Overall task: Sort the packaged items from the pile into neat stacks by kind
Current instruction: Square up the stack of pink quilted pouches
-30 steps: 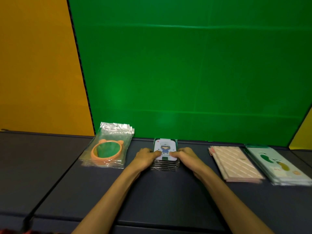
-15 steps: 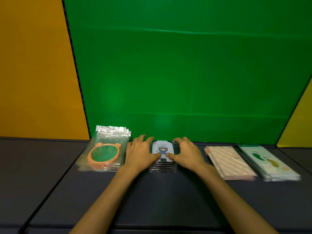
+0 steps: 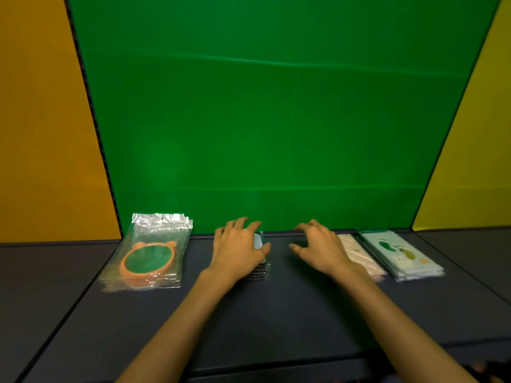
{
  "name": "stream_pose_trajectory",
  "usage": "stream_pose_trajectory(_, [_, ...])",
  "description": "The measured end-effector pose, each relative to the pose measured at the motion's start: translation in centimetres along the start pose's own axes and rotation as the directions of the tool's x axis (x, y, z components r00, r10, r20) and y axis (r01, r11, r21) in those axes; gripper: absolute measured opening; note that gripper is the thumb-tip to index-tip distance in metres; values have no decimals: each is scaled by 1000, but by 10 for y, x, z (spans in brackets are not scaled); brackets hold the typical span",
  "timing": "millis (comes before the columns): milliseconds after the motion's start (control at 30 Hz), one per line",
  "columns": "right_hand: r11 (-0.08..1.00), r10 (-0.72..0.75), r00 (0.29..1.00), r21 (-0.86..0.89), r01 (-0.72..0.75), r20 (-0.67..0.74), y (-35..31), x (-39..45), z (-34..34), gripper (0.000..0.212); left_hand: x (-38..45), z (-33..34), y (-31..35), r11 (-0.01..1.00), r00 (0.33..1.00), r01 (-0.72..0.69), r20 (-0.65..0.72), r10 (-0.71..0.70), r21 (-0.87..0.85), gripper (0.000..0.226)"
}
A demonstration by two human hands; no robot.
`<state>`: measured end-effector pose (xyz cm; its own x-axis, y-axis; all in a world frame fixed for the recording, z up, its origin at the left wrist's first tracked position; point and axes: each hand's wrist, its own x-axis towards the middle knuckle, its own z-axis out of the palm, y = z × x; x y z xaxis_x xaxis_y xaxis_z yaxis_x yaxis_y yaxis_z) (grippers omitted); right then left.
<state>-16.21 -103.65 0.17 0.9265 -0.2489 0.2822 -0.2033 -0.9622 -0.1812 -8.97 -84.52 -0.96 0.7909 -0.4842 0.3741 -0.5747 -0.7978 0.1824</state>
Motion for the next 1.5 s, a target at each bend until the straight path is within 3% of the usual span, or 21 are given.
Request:
stream_pose_trajectory(167, [999,45,999,-13,-45,30,52,-12,-12,46,4,8,41,1000,999,-9,36,8,28,69])
stream_pose_trajectory(433, [995,94,983,8,-97,159,139,-21,-25,56,12,35,125,998,995,17,97,-22,52,67])
stream_pose_trajectory(733, [988,54,951,119,-94,305,168,-14,-12,45,17,70,172,972,944,177,252,-212,154,69])
stream_pose_trajectory(1100, [958,139,935,194,-211,327,161,-12,-10,36,20,86,181,919,865,371,410,-290,-132,58])
stream_pose_trajectory(1200, [926,179,924,260,-274,338,157,-9,-10,37,26,82,183,831,815,501,455,-359,-241,55])
stream_pose_trajectory(1333, [856,220,922,389,-340,319,150,-6,-1,42,41,104,163,611,747,651,526,-407,-452,81])
stream_pose_trajectory(1400, [804,252,918,461,-375,307,147,-6,5,45,36,92,164,486,721,691,551,-419,-535,67])
stream_pose_trajectory(1500, [719,287,909,559,-412,301,141,-5,13,49,29,83,161,376,718,694,551,-426,-614,32])
